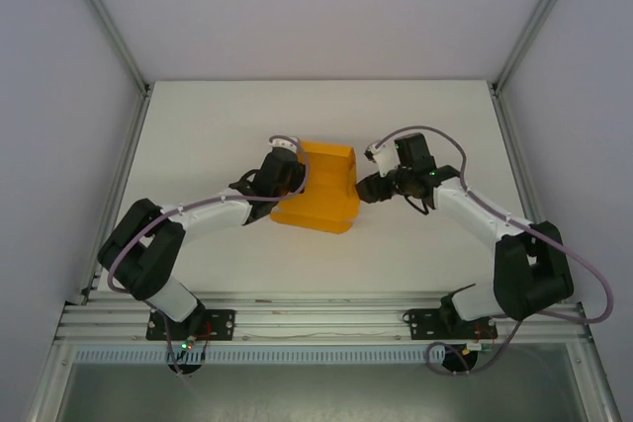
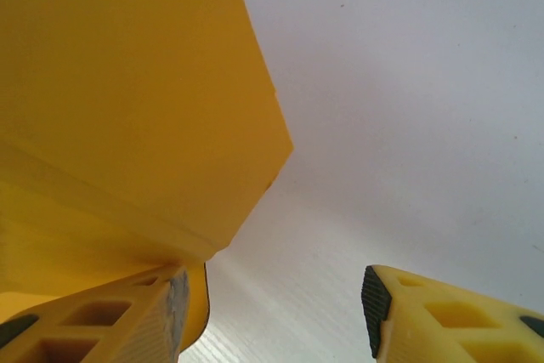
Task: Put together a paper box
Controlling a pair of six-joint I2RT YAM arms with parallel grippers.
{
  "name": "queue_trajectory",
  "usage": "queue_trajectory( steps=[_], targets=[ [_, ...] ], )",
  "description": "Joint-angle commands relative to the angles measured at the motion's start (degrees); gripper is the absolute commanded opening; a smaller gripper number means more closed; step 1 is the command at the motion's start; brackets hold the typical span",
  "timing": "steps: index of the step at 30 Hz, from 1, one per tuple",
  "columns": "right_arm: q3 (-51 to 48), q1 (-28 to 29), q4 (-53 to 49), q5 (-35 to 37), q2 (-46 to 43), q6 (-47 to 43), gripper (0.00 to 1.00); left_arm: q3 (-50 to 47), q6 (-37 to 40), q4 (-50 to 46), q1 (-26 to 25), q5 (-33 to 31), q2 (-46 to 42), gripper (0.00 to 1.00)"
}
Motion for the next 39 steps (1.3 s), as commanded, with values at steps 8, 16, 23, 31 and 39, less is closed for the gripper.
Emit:
queue_trajectory(
  steps=[8,16,23,31,39],
  targets=[
    [5.41,0.03,-1.36,-8.28,0.87,-2.76,0.57,1.6,1.55,-0.66,-0.48,0.61,0.4,0.0],
    [8.62,2.49,4.41,-4.42,6.6,2.99,0.61,2.47,-0.06,-1.14,-0.54,1.6,1.1,0.0],
    [6.31,5.07,18.34,20.54,8.47,17.28,0.35,2.59,-0.42,-1.21,-1.04,1.91,1.47,0.0],
    [8.14,7.85,19.05,43.2,13.12,26.22,0.07,4.29,-1.44,-2.27,-3.07,-0.95,2.56,0.0],
    [15.18,9.8,6.24,75.0,22.84,42.96,0.0,10.0,-10.22,-6.43,-4.46,-7.04,5.63,0.0]
  ],
)
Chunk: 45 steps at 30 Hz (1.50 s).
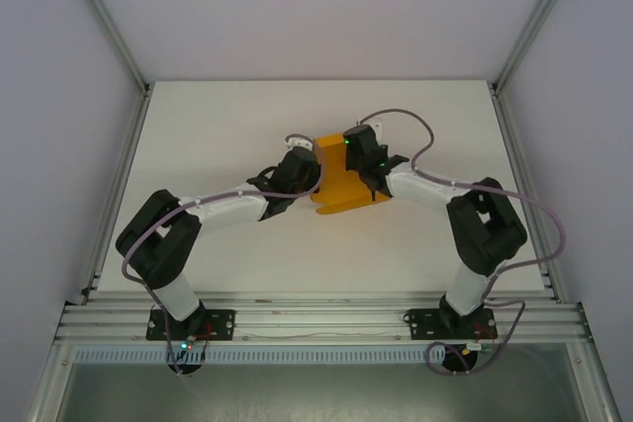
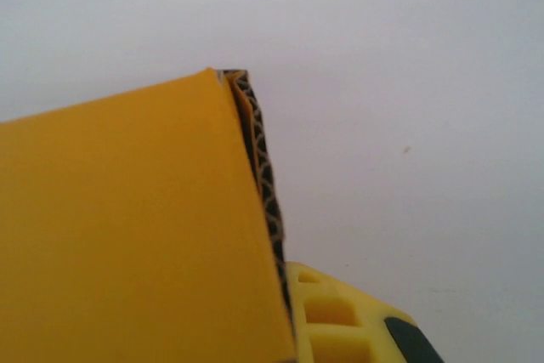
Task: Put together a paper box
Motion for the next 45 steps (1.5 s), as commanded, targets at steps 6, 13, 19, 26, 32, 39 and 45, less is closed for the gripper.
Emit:
queue_trajectory(
  steps=[6,13,19,26,32,39,45],
  targets=[
    [5.29,-1.97,-10.68,28.38,5.0,11.96,0.0,4.1,-6.7,-3.87,-0.32,-5.08,0.99,0.0],
    [-6.67,-2.04,12.83,5.78,-4.07,-2.71,0.34,4.68,-4.41,-3.5,-0.33,-3.9,1.07,0.0],
    [-12.94,-2.53,17.08,-17.04,-14.32,-8.53,0.73,2.79,-0.2,-0.58,-0.22,-3.68,-0.29,0.0],
    [-17.85,-2.71,12.61,-23.75,-27.52,-8.74,1.0,2.3,6.72,-1.58,0.35,-2.46,-2.22,0.0],
    [-20.69,-3.23,2.1,-9.66,-41.91,1.51,1.0,7.55,19.04,-12.76,2.11,5.8,-4.41,0.0],
    [-23.69,-5.84,-9.85,-3.84,-48.71,3.71,1.0,17.59,48.35,-43.99,2.43,26.4,-0.77,0.0],
    [-24.26,-7.94,-17.01,-7.97,-48.53,2.46,1.0,28.82,55.14,-62.31,1.0,9.97,8.62,0.0]
  ],
)
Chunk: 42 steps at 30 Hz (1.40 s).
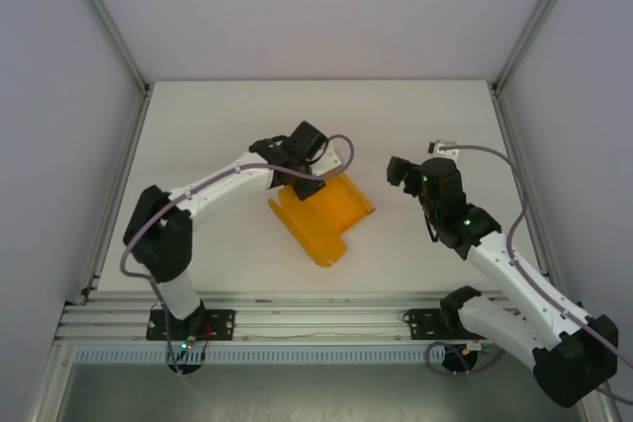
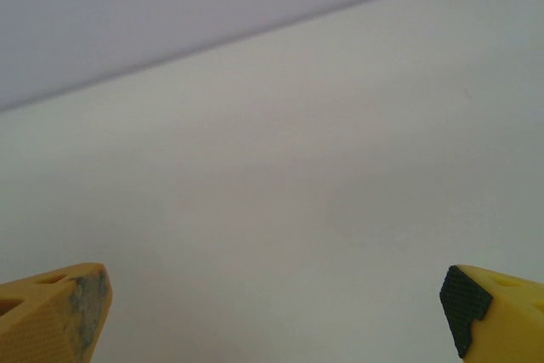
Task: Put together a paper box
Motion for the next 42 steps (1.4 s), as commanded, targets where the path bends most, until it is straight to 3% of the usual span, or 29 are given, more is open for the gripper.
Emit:
queue_trajectory(
  steps=[1,8,18,22,28,32,35,40,41,42],
  targets=[
    [-0.31,-0.95,-6.92,-0.88,0.49,0.55,1.0,6.14,8.46,-17.48,0.12,-8.3,5.93,0.0],
    [-0.22,-2.76,-8.83,-1.07,4.5,-0.16,1.0,19.17,8.92,-26.25,-0.32,-16.27,18.77,0.0],
    [2.88,-4.18,-7.23,-5.32,12.68,-0.58,1.0,32.14,5.57,-25.76,-0.98,-25.56,36.73,0.0],
    [3.91,-4.18,-7.29,-6.52,14.26,-0.61,1.0,33.55,5.74,-24.24,-2.05,-29.97,41.88,0.0],
    [4.09,-4.26,-6.65,-6.9,15.37,-0.89,1.0,31.93,6.0,-20.12,-2.51,-29.97,41.96,0.02],
    [4.75,-4.25,-7.24,-7.32,14.84,-1.9,1.0,31.31,8.02,-18.65,-2.43,-29.81,37.69,0.44],
    [5.06,-4.29,-8.43,-7.39,13.37,-3.04,1.0,31.67,9.88,-18.15,-2.36,-29.04,33.95,0.62],
    [4.11,-4.81,-9.7,-9.05,8.24,-5.11,1.0,33.35,12.42,-17.84,-2.3,-27.45,28.68,0.79],
    [3.88,-4.92,-10.14,-9.33,7.19,-5.57,1.0,33.6,12.79,-18.01,-2.26,-27.03,27.83,0.95],
    [3.7,-5.03,-10.57,-9.45,5.99,-5.92,1.0,33.63,13.28,-18.0,-2.25,-26.46,26.81,1.0]
  ],
)
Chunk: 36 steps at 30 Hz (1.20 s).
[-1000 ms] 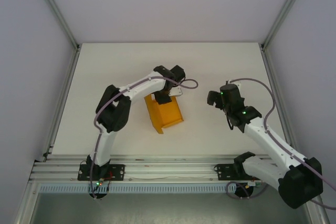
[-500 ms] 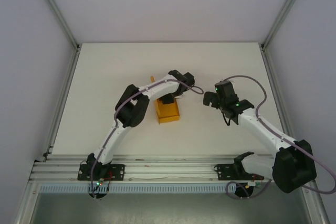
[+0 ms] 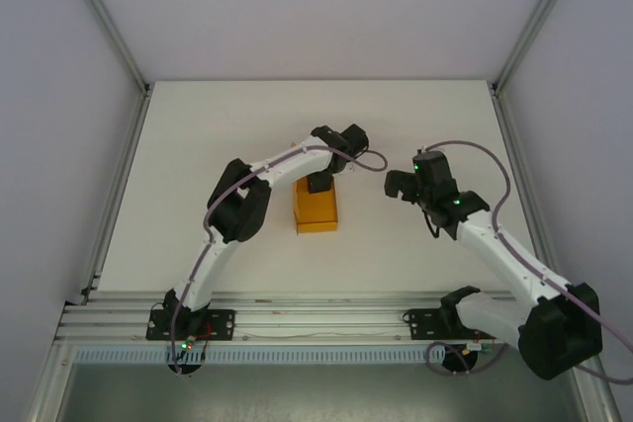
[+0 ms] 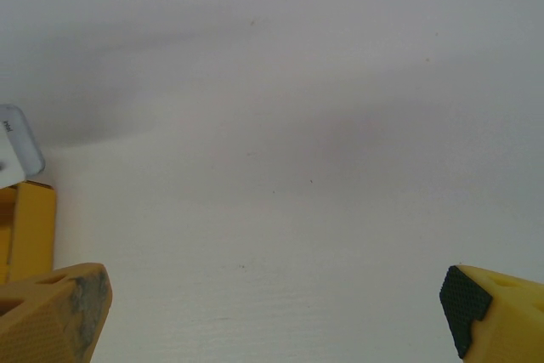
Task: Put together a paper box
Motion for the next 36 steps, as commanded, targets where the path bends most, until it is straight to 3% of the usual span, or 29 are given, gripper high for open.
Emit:
queue_trajectory(
  steps=[1,5,8,11,14,17,21,23,29,33,36],
  targets=[
    [0.61,-0.63,-2.53,-0.75,-4.14,-2.66,1.0,1.22,2.48,0.29,0.37,2.47,-5.31,1.0],
    [-0.07,-1.94,-2.88,-1.87,-7.47,-4.34,1.0,1.53,1.07,2.76,1.08,7.07,-10.11,1.0],
    [0.11,-3.01,-1.81,-3.62,-7.58,-5.56,1.0,-0.26,-3.88,10.95,2.9,7.45,-15.62,1.0],
    [1.62,-3.11,0.2,-9.5,-3.76,-9.31,1.0,-1.68,-15.13,19.43,5.26,2.05,-20.88,1.0],
    [4.23,-3.06,4.24,-20.37,3.44,-18.89,0.96,-2.42,-28.31,18.62,9.48,4.5,-25.84,1.0],
    [10.67,-1.55,4.91,-28.61,14.42,-29.93,0.93,-14.55,-37.35,24.59,15.03,8.86,-33.81,1.0],
    [24.98,3.16,-2.86,-31.4,31.88,-46.05,0.91,-37.52,-48.04,37.42,24.1,19.83,-43.9,1.0],
    [32.37,5.04,-7.88,-32.4,39.75,-53.01,0.91,-46.58,-51.78,41.66,27.03,21.63,-47.12,1.0],
    [53.83,6.89,-23.77,-37.68,59.33,-62.76,0.81,-59.95,-55.06,42.83,28.97,16.71,-53.28,1.0],
    [57.63,8.45,-22.6,-37.49,64.37,-61.15,0.71,-62.37,-55.48,41.77,29.44,14.79,-55.25,1.0],
    [55.29,9.24,-15.1,-35.41,64.37,-55.64,0.66,-63.28,-55.85,42.39,29.56,15.27,-55.74,1.0]
  ],
)
